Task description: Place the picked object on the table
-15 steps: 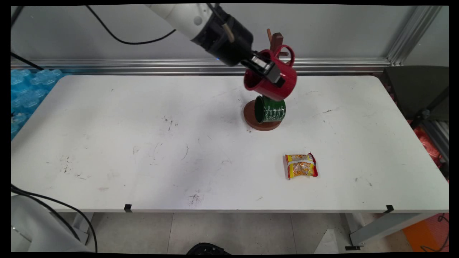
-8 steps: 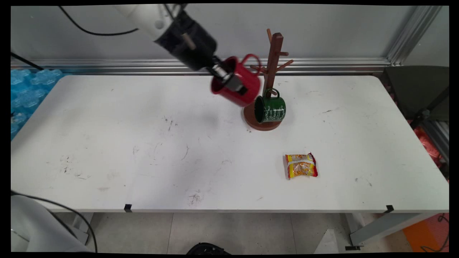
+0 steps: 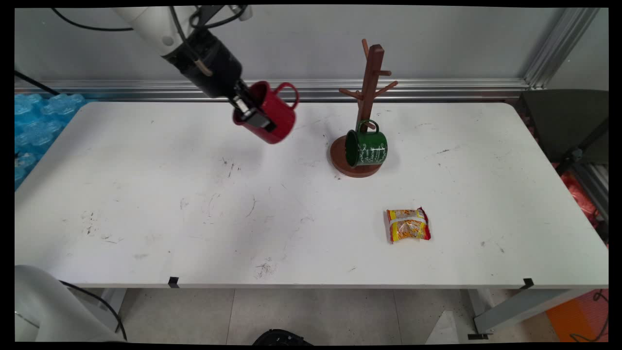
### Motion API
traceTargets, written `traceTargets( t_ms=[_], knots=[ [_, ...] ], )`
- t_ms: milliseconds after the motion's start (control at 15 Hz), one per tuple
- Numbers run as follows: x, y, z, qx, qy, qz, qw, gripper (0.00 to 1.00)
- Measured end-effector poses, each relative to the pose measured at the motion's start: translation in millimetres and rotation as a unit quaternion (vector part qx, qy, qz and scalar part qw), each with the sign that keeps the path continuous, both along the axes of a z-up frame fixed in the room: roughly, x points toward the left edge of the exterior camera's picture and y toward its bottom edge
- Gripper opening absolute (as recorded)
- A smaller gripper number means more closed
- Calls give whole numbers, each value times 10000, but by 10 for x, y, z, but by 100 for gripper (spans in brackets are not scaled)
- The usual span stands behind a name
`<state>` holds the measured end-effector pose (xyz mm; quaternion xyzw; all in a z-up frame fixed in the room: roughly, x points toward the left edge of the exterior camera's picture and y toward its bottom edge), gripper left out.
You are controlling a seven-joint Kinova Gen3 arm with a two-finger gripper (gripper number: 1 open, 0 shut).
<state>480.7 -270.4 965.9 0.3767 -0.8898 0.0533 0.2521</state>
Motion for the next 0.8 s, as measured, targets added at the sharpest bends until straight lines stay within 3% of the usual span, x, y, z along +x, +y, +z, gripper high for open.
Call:
traceTargets(
  t_ms=[333,800],
  knots=[
    [241,-174,-130,-131,-608,-231,9978,0],
    [402,-465,-438,-150,-1356,-487,9894,0]
  ],
)
